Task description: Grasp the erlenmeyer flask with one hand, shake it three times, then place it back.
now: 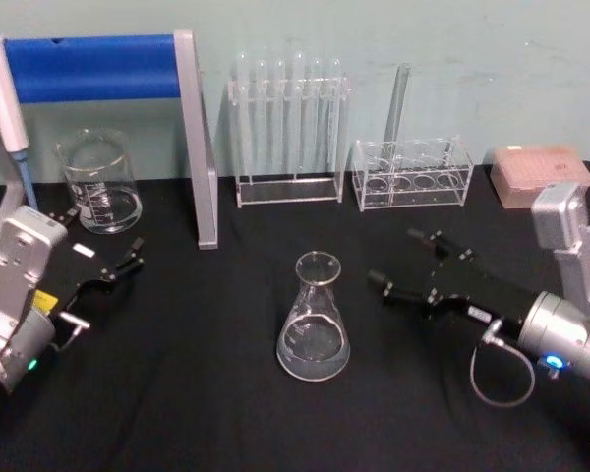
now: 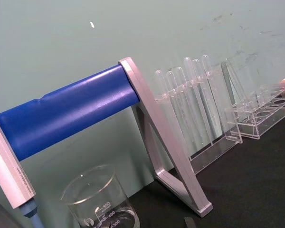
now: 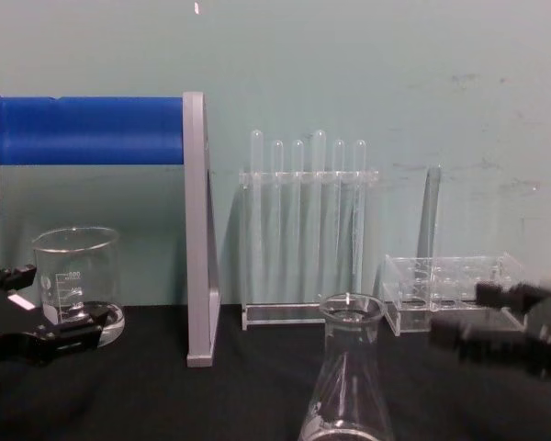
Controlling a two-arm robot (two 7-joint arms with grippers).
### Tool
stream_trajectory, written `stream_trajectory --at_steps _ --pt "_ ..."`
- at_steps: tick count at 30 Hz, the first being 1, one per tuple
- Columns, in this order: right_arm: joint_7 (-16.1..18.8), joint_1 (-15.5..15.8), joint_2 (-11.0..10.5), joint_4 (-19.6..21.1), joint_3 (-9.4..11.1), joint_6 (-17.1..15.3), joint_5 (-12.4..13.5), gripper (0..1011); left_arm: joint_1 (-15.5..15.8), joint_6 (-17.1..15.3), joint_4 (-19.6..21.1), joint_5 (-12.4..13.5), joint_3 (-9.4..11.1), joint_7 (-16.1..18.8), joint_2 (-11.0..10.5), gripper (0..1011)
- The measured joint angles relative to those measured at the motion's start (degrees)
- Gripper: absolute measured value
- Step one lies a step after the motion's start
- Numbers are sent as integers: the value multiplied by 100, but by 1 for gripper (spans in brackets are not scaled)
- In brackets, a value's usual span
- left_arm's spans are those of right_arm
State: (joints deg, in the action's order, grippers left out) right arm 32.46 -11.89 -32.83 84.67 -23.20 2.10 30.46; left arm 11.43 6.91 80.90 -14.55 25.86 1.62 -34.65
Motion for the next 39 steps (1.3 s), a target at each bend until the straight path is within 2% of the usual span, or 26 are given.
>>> stream_trajectory --at_steps 4,7,11,14,23,33,39 --pt "-232 9 192 -103 255 45 186 1002 0 0 0 0 0 0 0 1001" --pt "-414 -16 307 -169 331 54 183 1002 0 0 0 0 0 0 0 1001" --pt "-867 -123 520 -302 357 6 -109 1002 1 0 0 0 0 0 0 1001" --pt "-1038 -212 627 -428 310 -36 -324 1003 0 0 0 0 0 0 0 1001" --pt "-1224 -441 876 -856 198 -194 -725 1003 1 0 0 0 0 0 0 1001" --pt "-1258 -424 982 -911 292 -311 -878 1003 0 0 0 0 0 0 0 1001" --pt "-1214 -377 1017 -880 362 -341 -883 1002 0 0 0 0 0 0 0 1001"
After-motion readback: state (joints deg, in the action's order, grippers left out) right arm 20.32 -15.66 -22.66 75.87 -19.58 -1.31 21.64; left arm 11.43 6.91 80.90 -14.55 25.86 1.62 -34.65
